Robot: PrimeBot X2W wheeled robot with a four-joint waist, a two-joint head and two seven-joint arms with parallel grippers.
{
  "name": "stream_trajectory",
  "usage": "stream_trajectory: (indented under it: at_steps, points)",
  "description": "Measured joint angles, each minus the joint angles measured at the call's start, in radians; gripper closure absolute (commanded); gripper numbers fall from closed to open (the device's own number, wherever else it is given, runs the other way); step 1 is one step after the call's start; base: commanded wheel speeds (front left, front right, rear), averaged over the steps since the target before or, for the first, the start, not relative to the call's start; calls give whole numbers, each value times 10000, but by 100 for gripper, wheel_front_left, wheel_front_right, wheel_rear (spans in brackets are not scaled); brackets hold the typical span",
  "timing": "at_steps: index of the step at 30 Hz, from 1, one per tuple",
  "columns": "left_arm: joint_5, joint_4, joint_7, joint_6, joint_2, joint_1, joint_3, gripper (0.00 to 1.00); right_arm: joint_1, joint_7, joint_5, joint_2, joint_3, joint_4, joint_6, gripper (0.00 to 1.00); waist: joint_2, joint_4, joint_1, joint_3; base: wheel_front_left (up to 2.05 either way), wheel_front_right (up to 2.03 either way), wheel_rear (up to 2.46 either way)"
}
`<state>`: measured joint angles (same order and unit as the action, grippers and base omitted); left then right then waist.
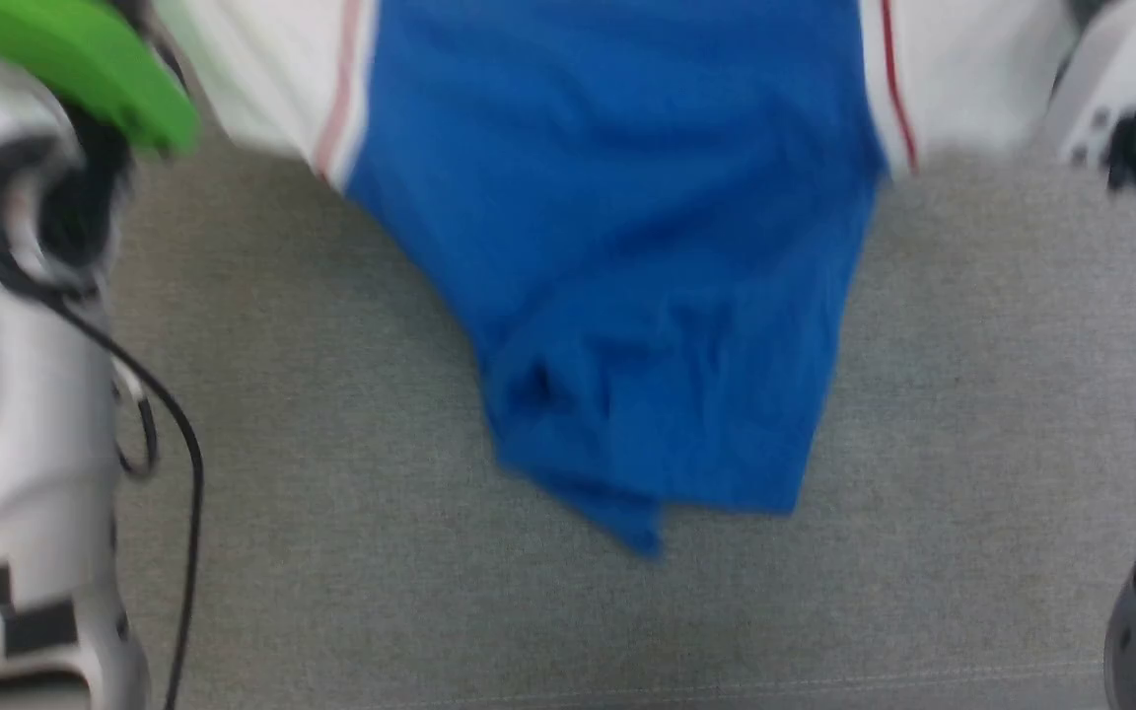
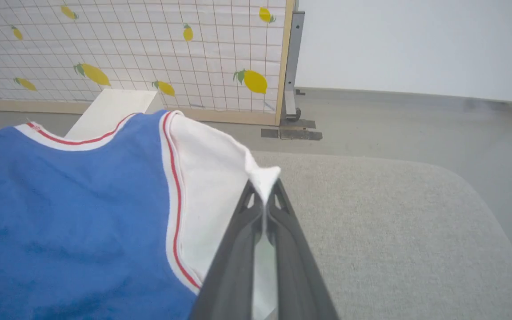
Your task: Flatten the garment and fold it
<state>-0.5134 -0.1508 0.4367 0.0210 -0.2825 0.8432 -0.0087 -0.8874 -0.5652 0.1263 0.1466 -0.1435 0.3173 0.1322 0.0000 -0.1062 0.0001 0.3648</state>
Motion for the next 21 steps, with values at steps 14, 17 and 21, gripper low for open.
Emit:
stream_trajectory:
  at_steps: [14,17,21]
  points:
    - [966,-1131,-3753,-702,-111,5461,734,100,-5284,3628,-1578,-368,-752,782,0,100,0,-279,2,1912,0,0,0]
    - [1032,-1292,-4579,-732,-125,6234,830,100,-6137,4477,-1925,-489,-1248,903,0,100,0,-328,2,2128,0,0,0]
    - [899,-1383,-5561,-522,-13,6919,930,100,-6959,5639,-2082,-608,-1643,1035,0,100,0,-315,1,2164,0,0,0]
